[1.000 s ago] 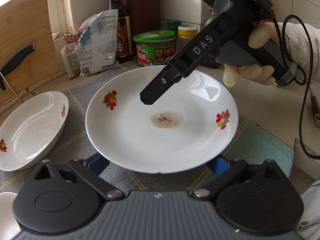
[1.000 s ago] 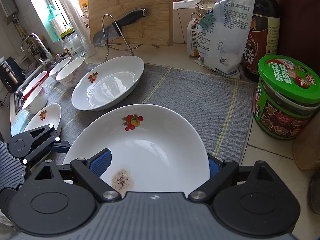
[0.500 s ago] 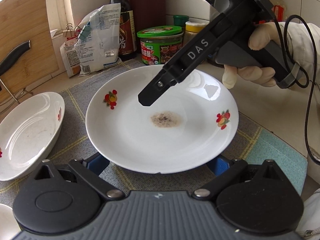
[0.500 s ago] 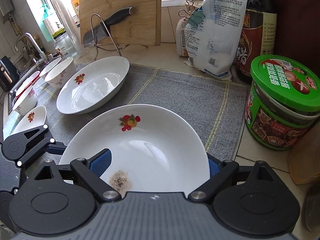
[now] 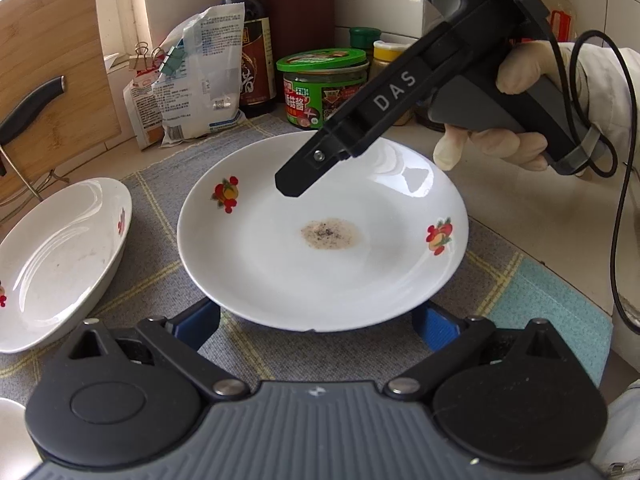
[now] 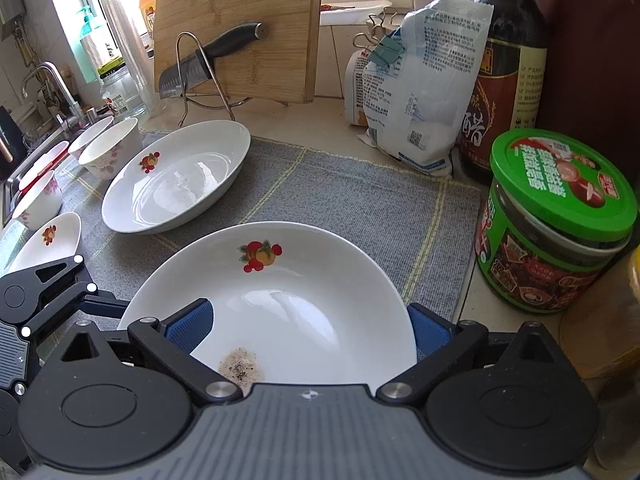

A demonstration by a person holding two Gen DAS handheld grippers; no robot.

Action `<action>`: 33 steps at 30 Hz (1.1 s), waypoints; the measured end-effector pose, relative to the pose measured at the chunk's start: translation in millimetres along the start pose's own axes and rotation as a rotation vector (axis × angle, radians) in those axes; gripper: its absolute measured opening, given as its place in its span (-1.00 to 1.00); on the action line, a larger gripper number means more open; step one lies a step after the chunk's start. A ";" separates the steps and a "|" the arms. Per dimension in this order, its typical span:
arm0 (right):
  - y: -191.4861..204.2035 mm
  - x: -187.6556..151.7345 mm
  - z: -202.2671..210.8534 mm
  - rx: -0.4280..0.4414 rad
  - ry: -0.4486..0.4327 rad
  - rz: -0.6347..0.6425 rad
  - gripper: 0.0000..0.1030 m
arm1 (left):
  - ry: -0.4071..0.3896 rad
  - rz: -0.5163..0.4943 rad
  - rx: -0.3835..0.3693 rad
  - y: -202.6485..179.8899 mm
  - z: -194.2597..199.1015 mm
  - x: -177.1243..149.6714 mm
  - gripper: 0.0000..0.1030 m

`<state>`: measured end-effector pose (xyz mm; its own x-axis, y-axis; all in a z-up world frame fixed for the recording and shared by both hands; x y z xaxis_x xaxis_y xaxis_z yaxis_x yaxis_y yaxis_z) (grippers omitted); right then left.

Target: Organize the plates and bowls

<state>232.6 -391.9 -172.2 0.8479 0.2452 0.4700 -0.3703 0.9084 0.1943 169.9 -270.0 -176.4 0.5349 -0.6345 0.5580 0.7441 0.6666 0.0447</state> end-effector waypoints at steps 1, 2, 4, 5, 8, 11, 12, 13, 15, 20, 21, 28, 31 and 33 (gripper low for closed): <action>0.2 0.5 3.3 -0.006 -0.006 0.003 1.00 | 0.000 -0.001 0.001 -1.1 2.4 -2.2 0.97; 0.7 0.9 7.1 -0.011 -0.014 0.003 1.00 | 0.002 -0.001 0.000 -2.2 4.5 -4.2 0.97; 3.0 1.1 15.2 -0.034 -0.030 0.008 1.00 | -0.002 0.008 0.002 -4.6 11.6 -8.5 0.97; 4.8 1.3 19.5 -0.051 -0.040 0.014 1.00 | -0.008 0.015 0.005 -5.9 15.8 -10.7 0.97; 14.2 2.1 35.6 -0.094 -0.086 0.025 1.00 | -0.020 0.051 0.018 -7.5 32.6 -15.0 0.97; 28.4 2.8 51.0 -0.113 -0.139 0.037 1.00 | -0.021 0.092 0.055 -6.4 50.7 -18.2 0.98; 33.2 2.8 54.4 -0.116 -0.151 0.042 1.00 | -0.027 0.108 0.067 -4.9 58.0 -19.0 0.98; 39.6 2.5 58.3 -0.122 -0.167 0.045 1.00 | -0.032 0.123 0.079 -3.6 64.9 -20.0 0.98; 51.2 1.7 63.7 -0.141 -0.191 0.053 1.00 | -0.045 0.157 0.105 0.2 77.0 -22.3 0.98; 80.1 -2.0 70.0 -0.139 -0.232 0.047 1.00 | -0.069 0.225 0.176 12.0 103.3 -36.3 0.98; 87.4 -3.7 70.0 -0.137 -0.233 0.046 1.00 | -0.068 0.234 0.187 15.1 106.8 -40.8 0.98; 130.9 -19.3 63.1 -0.155 -0.224 0.035 1.00 | -0.063 0.263 0.185 33.6 128.5 -78.2 0.99; 150.0 -29.3 58.9 -0.134 -0.214 0.016 1.00 | -0.044 0.256 0.191 40.8 135.1 -91.8 0.99; 162.9 -36.5 54.5 -0.134 -0.202 0.019 1.00 | -0.037 0.248 0.191 45.4 139.9 -99.0 0.99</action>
<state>120.7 -271.3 -110.8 0.7432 0.2020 0.6378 -0.3206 0.9443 0.0745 94.7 -122.2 -113.7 0.6729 -0.4312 0.6010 0.5023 0.8628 0.0568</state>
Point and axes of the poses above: each gripper's, at about its wrist camera, not at the fingertips, and z roughly against the way its jaws point, y to its left, x to its top, the point moved 8 cm from there along -z, roughly the way its jaws point, and after that the axes turned 11 degrees about y, right-handed, at the moved point
